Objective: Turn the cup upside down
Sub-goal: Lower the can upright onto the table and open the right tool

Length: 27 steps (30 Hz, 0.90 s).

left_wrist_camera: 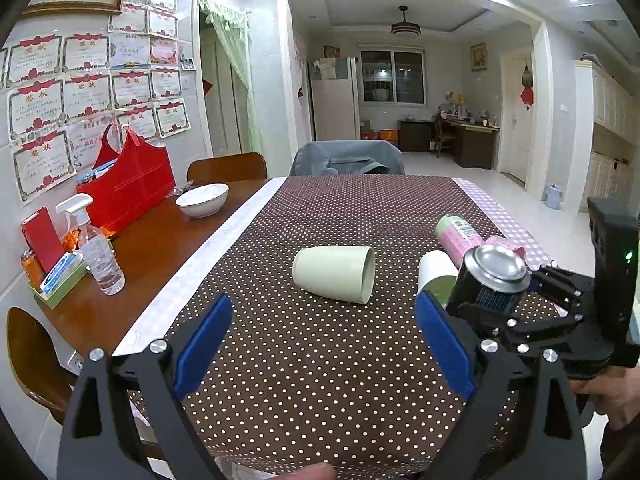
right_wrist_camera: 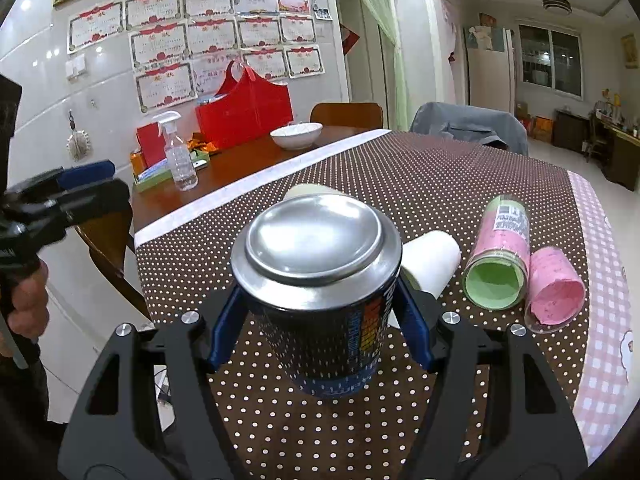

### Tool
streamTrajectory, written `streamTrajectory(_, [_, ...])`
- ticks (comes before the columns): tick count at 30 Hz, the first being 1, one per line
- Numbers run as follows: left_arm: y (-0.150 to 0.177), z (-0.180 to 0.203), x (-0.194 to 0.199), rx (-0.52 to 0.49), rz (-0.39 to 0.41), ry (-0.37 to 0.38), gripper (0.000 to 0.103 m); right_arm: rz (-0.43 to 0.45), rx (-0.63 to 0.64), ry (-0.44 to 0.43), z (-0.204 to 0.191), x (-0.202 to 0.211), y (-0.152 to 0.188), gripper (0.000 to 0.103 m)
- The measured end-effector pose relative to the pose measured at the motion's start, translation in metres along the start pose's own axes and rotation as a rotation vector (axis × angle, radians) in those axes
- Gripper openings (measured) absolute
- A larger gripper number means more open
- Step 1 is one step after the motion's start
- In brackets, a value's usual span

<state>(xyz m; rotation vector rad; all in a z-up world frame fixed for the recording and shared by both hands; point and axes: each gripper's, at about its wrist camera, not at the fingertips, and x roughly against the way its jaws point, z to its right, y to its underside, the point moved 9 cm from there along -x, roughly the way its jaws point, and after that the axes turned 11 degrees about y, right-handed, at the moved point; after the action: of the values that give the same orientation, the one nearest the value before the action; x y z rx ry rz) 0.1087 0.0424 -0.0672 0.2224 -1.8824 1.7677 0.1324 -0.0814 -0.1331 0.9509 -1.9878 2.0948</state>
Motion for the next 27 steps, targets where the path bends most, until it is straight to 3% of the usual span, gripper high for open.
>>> streamTrajectory(13, [0.001, 0.003, -0.001, -0.003, -0.004, 0.002, 0.091, -0.038, 0.034, 0.015, -0.006, -0.013, 0.017, 0.068])
streamTrajectory(14, [0.001, 0.003, -0.001, -0.002, -0.004, 0.001, 0.091, -0.039, 0.033, 0.019, -0.006, -0.014, 0.017, 0.07])
streamTrajectory(18, [0.001, 0.003, 0.0, -0.003, -0.003, 0.001, 0.091, -0.008, -0.006, 0.024, 0.0, -0.009, 0.012, 0.096])
streamTrajectory(27, [-0.001, 0.007, 0.001, -0.005, 0.005, 0.005, 0.091, 0.015, -0.051, 0.073, 0.014, 0.002, -0.001, 0.097])
